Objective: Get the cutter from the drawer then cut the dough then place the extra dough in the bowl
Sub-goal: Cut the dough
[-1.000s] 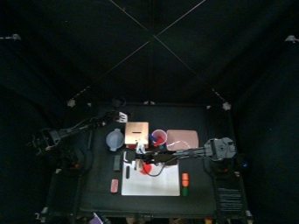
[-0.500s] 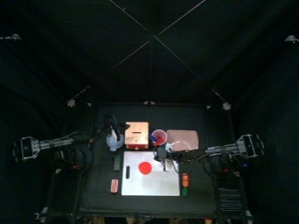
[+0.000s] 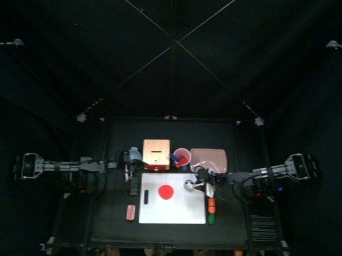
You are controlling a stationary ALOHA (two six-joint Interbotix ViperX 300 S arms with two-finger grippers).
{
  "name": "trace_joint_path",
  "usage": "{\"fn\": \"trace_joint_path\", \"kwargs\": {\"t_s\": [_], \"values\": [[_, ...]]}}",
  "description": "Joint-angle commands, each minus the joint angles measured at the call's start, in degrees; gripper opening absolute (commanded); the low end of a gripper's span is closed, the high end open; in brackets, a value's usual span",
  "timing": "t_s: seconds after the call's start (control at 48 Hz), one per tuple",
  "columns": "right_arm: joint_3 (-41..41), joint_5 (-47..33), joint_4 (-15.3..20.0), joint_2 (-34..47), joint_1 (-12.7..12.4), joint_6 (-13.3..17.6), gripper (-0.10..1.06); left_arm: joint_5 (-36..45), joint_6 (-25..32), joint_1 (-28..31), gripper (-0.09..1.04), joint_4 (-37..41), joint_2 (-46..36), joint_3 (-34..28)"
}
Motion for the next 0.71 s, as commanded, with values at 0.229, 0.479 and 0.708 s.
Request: {"fn": "trace_joint_path", "kwargs": {"t_s": [0.229,0.479,0.708], "values": [[-1.41,-0.44,-1.58,0.62,-3.34,-0.26,0.77,-0.53,0.09,-1.32,0.44,-3.34,0.0,0.88],[-2.81,-1.05,-2.55,2.46,-3.43,-0.26,0.77,-0.53,0.0,-1.32,0.44,-3.43,-0.09,0.88],[-3.87,-1.05,-2.55,5.36,-3.43,-0.26,0.76,-0.53,0.0,-1.32,0.44,-3.43,-0.09,1.14]]}}
